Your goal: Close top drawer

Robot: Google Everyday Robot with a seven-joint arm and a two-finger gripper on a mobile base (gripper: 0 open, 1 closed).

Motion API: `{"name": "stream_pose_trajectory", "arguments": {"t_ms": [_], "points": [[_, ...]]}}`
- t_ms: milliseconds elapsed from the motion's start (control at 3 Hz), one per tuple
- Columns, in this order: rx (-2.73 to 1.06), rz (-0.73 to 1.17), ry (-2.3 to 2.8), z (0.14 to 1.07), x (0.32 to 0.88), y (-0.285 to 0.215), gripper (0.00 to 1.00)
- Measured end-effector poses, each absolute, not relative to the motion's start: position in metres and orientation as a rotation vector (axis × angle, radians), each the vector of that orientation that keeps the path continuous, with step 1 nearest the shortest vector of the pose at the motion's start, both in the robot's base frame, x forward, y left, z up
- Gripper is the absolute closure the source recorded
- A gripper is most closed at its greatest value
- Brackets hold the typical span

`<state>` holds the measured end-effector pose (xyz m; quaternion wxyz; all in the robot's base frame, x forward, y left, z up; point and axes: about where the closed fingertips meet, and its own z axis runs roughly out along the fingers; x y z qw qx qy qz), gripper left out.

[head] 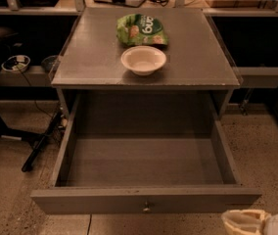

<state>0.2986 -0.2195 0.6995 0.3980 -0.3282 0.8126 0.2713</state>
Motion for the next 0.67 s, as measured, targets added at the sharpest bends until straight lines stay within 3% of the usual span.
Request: {"name": "stream_pose_trajectory", "arguments": {"t_ms": [667], "points": [[-0.817,0.422,2.111,0.678,0.312,-0.226,1.0]]}}
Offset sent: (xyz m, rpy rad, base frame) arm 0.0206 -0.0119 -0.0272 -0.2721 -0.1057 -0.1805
